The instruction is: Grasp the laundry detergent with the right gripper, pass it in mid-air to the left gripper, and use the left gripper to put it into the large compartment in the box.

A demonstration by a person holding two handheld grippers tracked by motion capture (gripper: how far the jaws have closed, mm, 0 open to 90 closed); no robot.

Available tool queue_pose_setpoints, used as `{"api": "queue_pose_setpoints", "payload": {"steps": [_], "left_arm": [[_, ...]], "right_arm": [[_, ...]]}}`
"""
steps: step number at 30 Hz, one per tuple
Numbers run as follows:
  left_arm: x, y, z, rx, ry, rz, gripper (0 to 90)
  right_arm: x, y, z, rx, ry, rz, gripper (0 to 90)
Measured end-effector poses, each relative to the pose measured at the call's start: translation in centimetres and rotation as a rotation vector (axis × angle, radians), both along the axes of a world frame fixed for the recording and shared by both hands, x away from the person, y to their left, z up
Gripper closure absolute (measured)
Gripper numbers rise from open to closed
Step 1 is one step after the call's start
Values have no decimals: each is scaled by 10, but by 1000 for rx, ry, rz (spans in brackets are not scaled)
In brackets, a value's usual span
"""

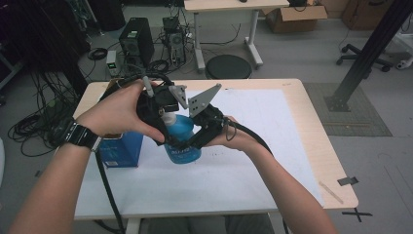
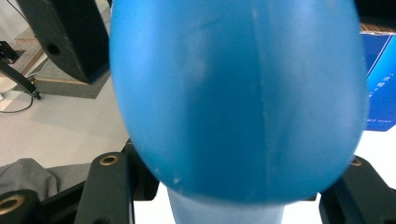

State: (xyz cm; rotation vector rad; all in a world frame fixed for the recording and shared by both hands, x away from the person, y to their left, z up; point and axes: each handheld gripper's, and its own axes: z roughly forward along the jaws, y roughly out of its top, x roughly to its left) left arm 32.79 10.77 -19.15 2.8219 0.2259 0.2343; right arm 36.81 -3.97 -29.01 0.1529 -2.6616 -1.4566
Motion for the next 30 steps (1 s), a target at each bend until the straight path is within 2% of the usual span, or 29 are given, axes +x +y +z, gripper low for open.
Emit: {"api": "queue_pose_setpoints", "payload": {"steps": [3,8,19,24,30], "left_arm": [[0,-3,-2,3,0,-3,115],[1,-5,-3,9,19,-9,183],[1,-6,-3,9,15,-7,221],[1,-6,-4,18,30,-3,253],[2,-6,-5,20,30,-2,271]], "right_arm": [[0,-1,-1,1,-3,-2,417],[0,-1,-2,-2,-2,-3,417],[0,-1,-3,-5,-1,-2,417],[0,-1,-4,-8,1,-4,417],[1,-1,-6,-7,3,-5,417]]}}
